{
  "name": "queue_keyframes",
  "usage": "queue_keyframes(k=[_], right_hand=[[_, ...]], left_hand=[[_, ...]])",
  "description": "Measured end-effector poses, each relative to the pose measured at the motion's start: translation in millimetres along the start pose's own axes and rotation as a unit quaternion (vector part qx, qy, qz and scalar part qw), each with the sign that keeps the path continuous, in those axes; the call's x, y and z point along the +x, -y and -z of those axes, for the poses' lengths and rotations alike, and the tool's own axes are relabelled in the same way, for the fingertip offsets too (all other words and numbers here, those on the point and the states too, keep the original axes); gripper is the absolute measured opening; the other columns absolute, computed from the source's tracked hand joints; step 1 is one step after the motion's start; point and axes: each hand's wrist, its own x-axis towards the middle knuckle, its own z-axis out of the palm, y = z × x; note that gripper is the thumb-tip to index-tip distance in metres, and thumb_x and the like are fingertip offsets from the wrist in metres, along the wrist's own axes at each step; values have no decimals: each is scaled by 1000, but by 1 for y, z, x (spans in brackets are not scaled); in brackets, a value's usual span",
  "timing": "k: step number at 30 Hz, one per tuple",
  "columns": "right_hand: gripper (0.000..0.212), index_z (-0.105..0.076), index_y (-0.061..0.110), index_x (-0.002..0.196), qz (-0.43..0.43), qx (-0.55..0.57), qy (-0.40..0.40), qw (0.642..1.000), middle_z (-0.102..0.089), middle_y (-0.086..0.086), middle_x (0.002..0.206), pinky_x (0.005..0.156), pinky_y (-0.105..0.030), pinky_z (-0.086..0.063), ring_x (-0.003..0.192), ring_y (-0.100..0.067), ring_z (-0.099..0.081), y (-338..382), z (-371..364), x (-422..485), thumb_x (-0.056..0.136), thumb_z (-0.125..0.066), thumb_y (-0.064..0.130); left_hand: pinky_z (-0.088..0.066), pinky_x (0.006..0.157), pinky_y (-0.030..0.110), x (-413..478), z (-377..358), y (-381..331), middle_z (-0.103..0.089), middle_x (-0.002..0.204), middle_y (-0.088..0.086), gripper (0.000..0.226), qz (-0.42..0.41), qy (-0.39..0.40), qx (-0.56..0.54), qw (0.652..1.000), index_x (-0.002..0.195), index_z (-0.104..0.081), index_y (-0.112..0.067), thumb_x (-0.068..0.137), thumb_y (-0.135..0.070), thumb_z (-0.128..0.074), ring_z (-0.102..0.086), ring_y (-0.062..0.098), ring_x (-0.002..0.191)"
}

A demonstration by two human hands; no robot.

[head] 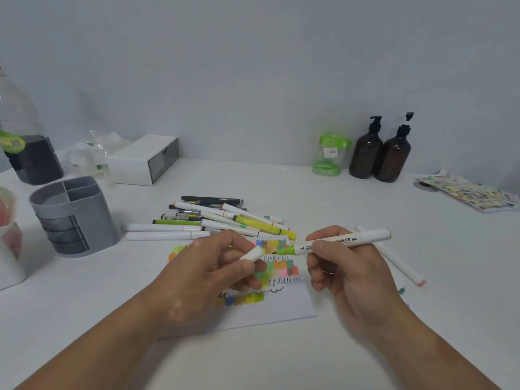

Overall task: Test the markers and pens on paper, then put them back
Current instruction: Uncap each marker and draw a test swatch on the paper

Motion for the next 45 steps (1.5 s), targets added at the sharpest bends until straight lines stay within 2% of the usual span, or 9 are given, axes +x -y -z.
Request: queue_keyframes(k=[14, 19, 25, 28, 31, 34, 38, 41, 45], right_hand=[[7, -74, 14, 84, -9, -65, 54, 996, -72, -16, 74, 53, -26, -49, 57, -20, -59, -6, -9, -6, 80, -73, 19], [11, -77, 13, 87, -16, -47, 62, 997, -72, -18, 77, 54, -27, -50, 59, -21, -60, -6, -8, -8, 78, -76, 21], [64, -79, 10, 108, -22, -25, 137, 990, -73, -17, 91, 56, -31, -50, 70, -22, -60, 7, 3, -5, 68, -80, 61], [48, -80, 12, 98, -54, -88, 147, 984, -76, -21, 92, 57, -31, -51, 68, -21, -63, 12, 5, -4, 72, -76, 53], [17, -76, 25, 88, -62, -263, 133, 954, -71, -1, 67, 58, -15, -45, 55, -8, -62, 4, -1, -7, 77, -82, 36], [14, -76, 36, 91, -48, -358, 110, 926, -62, 8, 55, 52, -9, -38, 48, -1, -53, 2, -2, -7, 79, -84, 37], [9, -73, 34, 75, 22, -498, -47, 865, -69, 18, 63, 53, -11, -41, 54, 3, -57, 4, 9, 1, 74, -81, 37], [13, -72, 32, 79, 4, -563, -69, 823, -68, 12, 66, 53, -12, -41, 66, 2, -60, -1, 11, 2, 74, -79, 40], [22, -67, 39, 94, -8, -657, -70, 751, -64, 16, 78, 62, -25, -42, 84, -9, -59, -11, 10, 6, 77, -73, 51]], left_hand=[[-58, 74, 22, -2, -8, -1, -78, 90, 0, 18, -55, 2, 23, 998, 98, -76, -34, 83, -27, -69, -75, 18, 82], [-61, 79, 30, -4, -6, -2, -78, 94, 3, 20, -71, -13, 29, 997, 100, -78, -34, 84, -24, -71, -75, 23, 85], [-59, 72, 29, 1, 11, -2, -76, 92, -11, 25, -76, -100, 163, 978, 98, -73, -46, 93, -22, -71, -72, 11, 80], [-59, 68, 28, 3, 14, 2, -73, 90, -20, 28, -60, -117, 200, 971, 98, -72, -50, 94, -22, -69, -71, 7, 80], [-52, 59, 14, 4, 2, 7, -70, 84, -21, 33, -71, -85, 200, 974, 98, -74, -50, 94, -17, -70, -67, 4, 69], [-51, 67, 9, 7, 0, 12, -68, 88, -24, 33, -79, -102, 256, 958, 111, -68, -51, 91, -25, -74, -65, 1, 83], [-45, 79, 11, 10, 10, 14, -61, 109, -27, 34, -48, -113, 415, 901, 122, -65, -41, 88, -47, -71, -56, -2, 95], [-48, 88, 26, 9, 6, 12, -66, 113, -17, 30, -35, -56, 457, 887, 108, -72, -35, 90, -57, -63, -54, 1, 100], [-49, 87, 23, 4, 4, 9, -67, 109, -22, 32, -32, -34, 457, 888, 99, -75, -38, 89, -64, -58, -56, -2, 100]])
